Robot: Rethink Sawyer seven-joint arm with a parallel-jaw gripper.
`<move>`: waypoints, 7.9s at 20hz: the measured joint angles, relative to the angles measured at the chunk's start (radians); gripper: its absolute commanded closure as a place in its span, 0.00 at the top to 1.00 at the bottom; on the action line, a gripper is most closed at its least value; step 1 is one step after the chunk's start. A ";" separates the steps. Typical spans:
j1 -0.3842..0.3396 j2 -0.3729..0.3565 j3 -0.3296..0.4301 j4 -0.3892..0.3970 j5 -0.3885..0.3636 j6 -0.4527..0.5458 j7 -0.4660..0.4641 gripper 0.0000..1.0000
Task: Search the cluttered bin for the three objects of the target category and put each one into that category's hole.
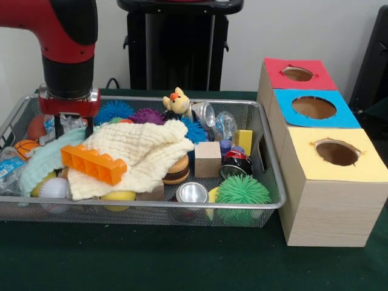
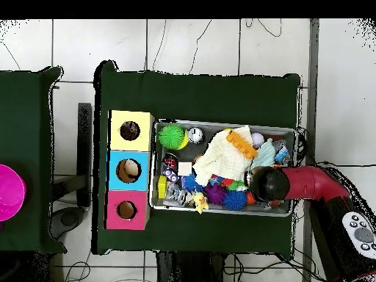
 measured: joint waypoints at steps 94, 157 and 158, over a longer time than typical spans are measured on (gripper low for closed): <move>-0.090 -0.298 0.283 0.263 0.376 -0.041 0.000 0.00; 0.026 -0.221 0.250 0.167 0.231 -0.345 0.000 1.00; 0.023 -0.209 0.251 0.174 0.228 -0.407 0.000 1.00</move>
